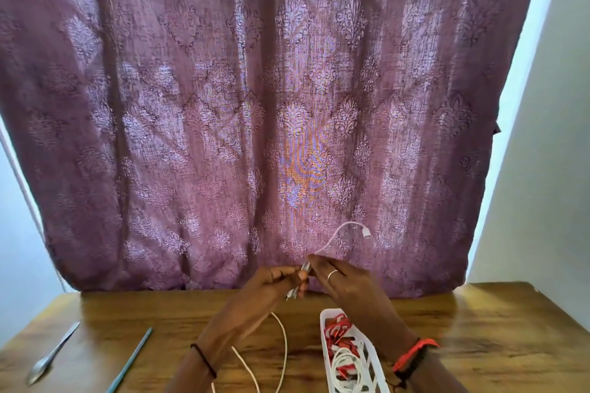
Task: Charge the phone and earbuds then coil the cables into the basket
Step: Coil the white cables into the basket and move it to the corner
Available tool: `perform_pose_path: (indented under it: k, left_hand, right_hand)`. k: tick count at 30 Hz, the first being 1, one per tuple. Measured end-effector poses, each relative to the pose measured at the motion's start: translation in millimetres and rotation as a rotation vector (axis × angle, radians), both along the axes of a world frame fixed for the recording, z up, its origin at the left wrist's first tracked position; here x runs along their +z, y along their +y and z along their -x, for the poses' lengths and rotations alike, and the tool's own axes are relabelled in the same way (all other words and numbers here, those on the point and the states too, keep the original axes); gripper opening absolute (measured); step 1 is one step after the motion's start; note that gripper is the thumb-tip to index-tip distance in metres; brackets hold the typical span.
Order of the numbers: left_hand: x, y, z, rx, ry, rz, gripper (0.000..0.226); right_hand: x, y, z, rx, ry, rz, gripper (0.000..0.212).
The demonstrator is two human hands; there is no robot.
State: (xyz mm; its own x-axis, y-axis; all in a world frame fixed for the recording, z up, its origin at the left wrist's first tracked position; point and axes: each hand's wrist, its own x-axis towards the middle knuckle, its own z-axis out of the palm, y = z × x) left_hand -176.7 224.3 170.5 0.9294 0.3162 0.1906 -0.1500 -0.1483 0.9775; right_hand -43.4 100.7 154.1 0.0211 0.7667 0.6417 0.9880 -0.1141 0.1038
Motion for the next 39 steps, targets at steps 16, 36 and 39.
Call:
perform_pose_path:
  k: [16, 36, 39]
  left_hand:
    - [3, -12, -7, 0.025, -0.219, 0.707, 0.016]
    - [7, 6, 1, -0.004, -0.022, 0.396, 0.022]
    - [12, 10, 6, -0.004, -0.001, 0.34, 0.022]
  right_hand:
    - [10, 16, 26, 0.121, 0.669, -0.302, 0.048]
    - [33, 7, 13, 0.275, 1.453, -0.081, 0.023]
    - [33, 3, 9, 0.424, 1.684, -0.03, 0.035]
